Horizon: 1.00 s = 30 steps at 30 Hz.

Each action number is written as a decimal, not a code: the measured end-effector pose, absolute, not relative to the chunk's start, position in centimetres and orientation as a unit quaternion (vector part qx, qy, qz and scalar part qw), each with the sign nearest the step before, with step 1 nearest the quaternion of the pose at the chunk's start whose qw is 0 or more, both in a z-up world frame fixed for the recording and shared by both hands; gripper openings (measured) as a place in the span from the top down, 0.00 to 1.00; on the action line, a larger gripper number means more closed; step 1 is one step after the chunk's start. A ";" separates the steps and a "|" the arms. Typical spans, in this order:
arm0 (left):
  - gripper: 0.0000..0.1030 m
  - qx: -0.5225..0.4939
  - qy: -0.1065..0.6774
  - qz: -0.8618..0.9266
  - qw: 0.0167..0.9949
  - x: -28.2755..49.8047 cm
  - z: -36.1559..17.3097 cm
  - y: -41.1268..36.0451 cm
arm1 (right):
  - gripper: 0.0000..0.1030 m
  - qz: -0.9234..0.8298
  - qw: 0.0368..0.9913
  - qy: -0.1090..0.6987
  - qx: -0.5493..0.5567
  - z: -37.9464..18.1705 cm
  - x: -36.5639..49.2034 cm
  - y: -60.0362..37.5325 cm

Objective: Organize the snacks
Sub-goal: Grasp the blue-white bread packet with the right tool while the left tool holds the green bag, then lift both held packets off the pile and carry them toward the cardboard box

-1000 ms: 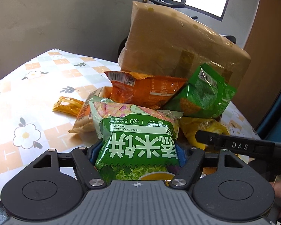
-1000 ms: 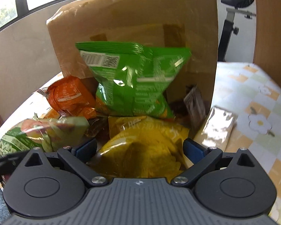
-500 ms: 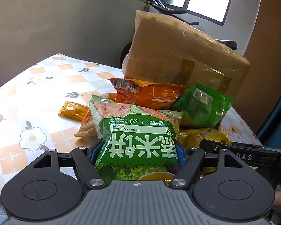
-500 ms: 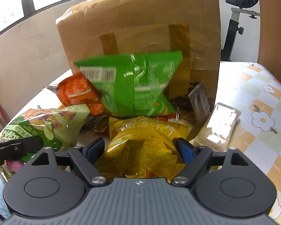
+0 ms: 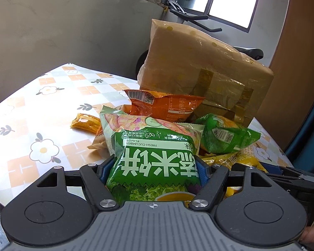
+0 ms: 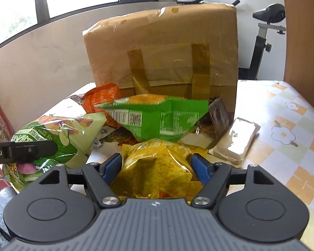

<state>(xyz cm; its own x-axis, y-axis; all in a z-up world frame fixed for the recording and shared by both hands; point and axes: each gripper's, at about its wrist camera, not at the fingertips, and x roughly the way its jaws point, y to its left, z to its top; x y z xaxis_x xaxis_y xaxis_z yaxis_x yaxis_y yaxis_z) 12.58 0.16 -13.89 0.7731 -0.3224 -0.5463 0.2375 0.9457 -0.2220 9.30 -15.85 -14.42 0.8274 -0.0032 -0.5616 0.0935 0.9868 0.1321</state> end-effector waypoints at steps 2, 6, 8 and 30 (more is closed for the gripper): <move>0.26 -0.070 0.302 -0.151 0.939 12.5 -13.8 0.1 | 0.24 -0.035 0.952 0.295 0.076 -14.7 9.4 -15.9; 0.26 -0.070 0.300 -0.150 0.939 12.7 -13.7 0.2 | 0.19 -0.044 0.949 0.294 0.103 -13.8 8.9 -16.7; 0.26 -0.070 0.300 -0.150 0.939 12.7 -13.7 0.2 | 0.15 -0.039 0.951 0.291 0.094 -12.8 8.2 -16.7; 0.26 -0.086 0.304 -0.145 0.938 12.4 -14.1 0.9 | 0.15 0.024 0.894 0.434 0.111 -15.5 6.5 -14.7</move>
